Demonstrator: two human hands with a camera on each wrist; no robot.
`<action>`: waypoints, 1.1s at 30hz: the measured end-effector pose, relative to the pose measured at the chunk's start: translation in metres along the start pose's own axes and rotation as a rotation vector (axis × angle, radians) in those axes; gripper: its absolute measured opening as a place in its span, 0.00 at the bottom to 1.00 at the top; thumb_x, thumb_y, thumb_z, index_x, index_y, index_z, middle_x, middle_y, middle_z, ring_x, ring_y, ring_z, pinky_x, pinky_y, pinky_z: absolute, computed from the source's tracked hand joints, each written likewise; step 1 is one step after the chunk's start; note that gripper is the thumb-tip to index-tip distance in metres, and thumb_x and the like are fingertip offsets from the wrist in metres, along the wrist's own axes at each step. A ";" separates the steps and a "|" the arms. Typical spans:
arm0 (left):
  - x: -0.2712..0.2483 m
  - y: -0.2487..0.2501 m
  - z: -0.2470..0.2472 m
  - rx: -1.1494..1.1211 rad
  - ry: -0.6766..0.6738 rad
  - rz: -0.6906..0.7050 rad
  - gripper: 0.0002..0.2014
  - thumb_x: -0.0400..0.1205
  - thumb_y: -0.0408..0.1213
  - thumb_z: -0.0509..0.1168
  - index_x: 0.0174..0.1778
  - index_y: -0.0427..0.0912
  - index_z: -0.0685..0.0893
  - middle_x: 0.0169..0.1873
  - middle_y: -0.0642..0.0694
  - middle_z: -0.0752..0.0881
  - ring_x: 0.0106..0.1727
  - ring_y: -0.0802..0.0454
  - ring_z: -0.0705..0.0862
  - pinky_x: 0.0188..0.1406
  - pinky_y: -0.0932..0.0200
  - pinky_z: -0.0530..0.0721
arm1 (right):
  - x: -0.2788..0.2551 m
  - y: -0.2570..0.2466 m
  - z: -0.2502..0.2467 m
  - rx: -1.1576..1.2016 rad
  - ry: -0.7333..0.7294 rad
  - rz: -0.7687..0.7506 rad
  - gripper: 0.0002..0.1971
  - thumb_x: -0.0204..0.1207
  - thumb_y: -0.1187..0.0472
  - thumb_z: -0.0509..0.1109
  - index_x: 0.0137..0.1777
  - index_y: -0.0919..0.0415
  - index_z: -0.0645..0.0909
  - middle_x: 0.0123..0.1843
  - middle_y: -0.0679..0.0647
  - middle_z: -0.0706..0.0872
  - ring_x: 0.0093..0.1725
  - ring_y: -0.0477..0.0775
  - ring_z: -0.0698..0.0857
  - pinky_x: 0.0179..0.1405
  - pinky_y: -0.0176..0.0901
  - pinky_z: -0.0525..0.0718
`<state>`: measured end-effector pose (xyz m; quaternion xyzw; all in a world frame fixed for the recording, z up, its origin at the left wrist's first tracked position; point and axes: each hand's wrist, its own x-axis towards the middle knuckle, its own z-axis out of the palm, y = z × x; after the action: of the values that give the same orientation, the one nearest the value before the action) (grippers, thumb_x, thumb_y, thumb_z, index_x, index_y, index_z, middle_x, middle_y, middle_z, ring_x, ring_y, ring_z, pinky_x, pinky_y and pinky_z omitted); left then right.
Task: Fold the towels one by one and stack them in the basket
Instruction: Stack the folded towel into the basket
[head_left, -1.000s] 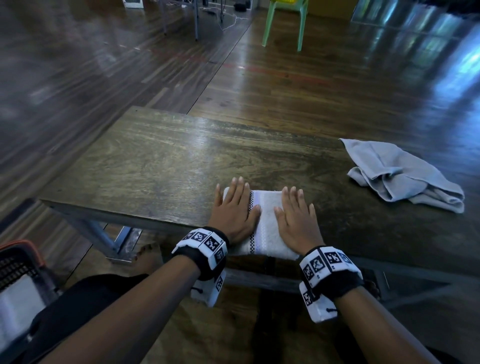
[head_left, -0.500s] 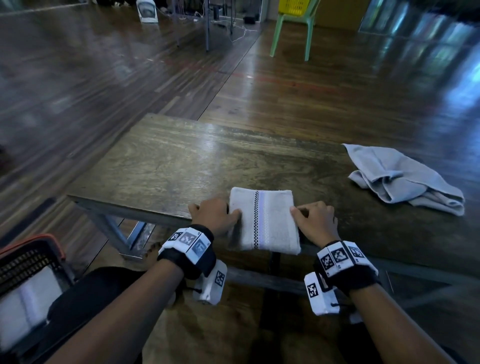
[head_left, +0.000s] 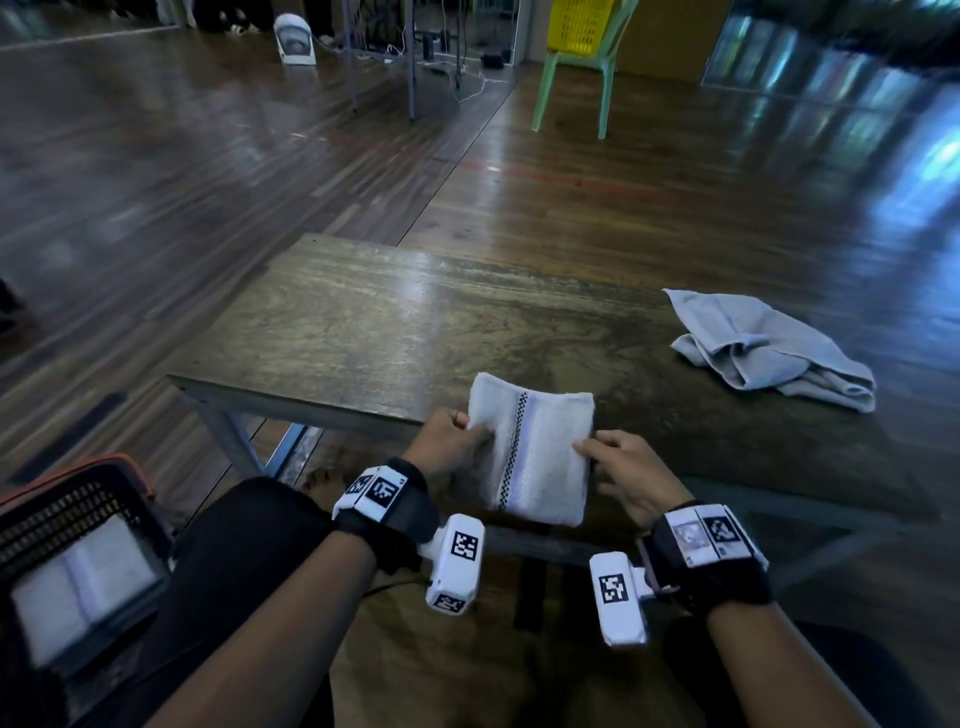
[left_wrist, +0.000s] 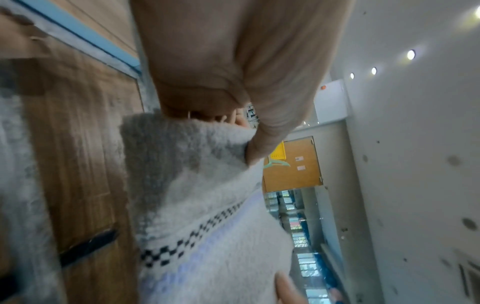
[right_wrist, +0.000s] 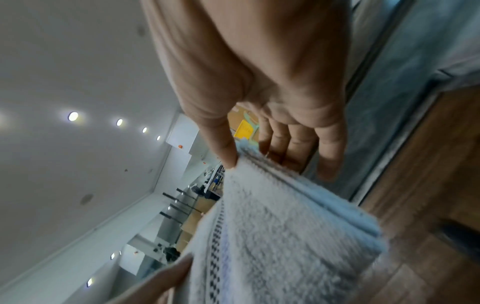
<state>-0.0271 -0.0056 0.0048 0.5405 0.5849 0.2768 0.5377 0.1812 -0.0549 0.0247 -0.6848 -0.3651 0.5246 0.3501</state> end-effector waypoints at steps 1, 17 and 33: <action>-0.011 -0.003 0.000 -0.077 -0.013 -0.016 0.11 0.76 0.38 0.71 0.39 0.33 0.80 0.33 0.42 0.84 0.29 0.52 0.79 0.22 0.66 0.75 | -0.011 0.005 -0.001 0.078 -0.001 0.012 0.07 0.79 0.62 0.67 0.54 0.63 0.81 0.49 0.57 0.86 0.49 0.56 0.84 0.53 0.53 0.80; -0.172 0.022 -0.048 -0.363 -0.095 0.148 0.05 0.81 0.36 0.66 0.49 0.40 0.83 0.40 0.47 0.86 0.36 0.56 0.84 0.28 0.67 0.81 | -0.159 -0.015 0.003 0.237 -0.201 -0.185 0.11 0.80 0.63 0.64 0.61 0.62 0.78 0.55 0.59 0.86 0.52 0.54 0.84 0.48 0.49 0.82; -0.270 0.093 -0.211 -0.516 0.591 0.441 0.06 0.80 0.30 0.66 0.52 0.35 0.82 0.37 0.47 0.88 0.35 0.55 0.86 0.34 0.64 0.84 | -0.157 -0.199 0.150 0.031 -0.744 -0.587 0.08 0.82 0.57 0.62 0.57 0.53 0.81 0.41 0.50 0.85 0.37 0.49 0.82 0.35 0.47 0.83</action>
<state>-0.2360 -0.1777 0.2342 0.3982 0.4962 0.6639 0.3930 -0.0199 -0.0797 0.2380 -0.3130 -0.6360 0.6184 0.3393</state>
